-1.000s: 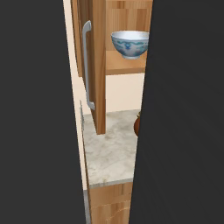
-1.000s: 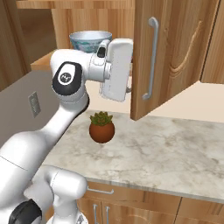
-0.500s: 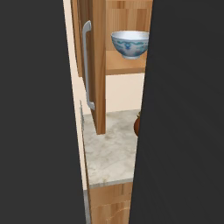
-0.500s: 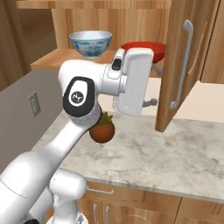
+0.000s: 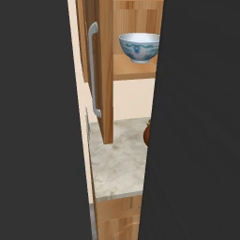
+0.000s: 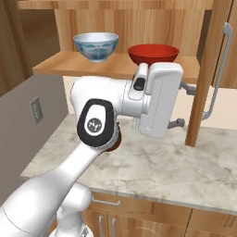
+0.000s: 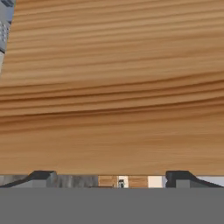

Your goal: Move the bowls from the cabinet to the plates on the dining table.

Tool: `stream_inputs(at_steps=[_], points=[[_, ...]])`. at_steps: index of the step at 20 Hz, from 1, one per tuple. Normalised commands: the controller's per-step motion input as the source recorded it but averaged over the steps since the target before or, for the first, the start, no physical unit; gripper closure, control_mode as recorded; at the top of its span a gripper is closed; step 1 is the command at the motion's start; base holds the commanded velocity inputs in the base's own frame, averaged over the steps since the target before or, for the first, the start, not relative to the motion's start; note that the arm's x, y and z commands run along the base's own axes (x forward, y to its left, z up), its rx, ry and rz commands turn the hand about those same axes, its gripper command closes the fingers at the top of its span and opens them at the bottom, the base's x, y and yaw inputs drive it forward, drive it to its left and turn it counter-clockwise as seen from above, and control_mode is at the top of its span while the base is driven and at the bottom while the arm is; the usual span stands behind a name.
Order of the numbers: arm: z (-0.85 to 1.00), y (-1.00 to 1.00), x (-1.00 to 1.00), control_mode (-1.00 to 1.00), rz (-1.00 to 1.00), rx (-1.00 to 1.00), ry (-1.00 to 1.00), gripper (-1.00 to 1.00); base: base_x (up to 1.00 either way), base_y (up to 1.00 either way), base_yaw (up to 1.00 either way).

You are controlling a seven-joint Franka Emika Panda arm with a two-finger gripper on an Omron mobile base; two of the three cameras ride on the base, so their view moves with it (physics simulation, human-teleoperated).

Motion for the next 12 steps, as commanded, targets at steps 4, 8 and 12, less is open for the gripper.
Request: stream_inputs(at_steps=[4,8,12], points=[[0.00,0.36,0.00,-1.00,0.00,0.00,-0.05,-1.00,0.00,0.00,0.00],[0.14,0.57,-0.04,-1.00,0.00,0.00,-0.19,-1.00,0.00,0.00,0.00],[0.37,0.49,-0.13,-1.00,0.00,0.01,-0.28,-1.00,0.00,0.00,0.00]])
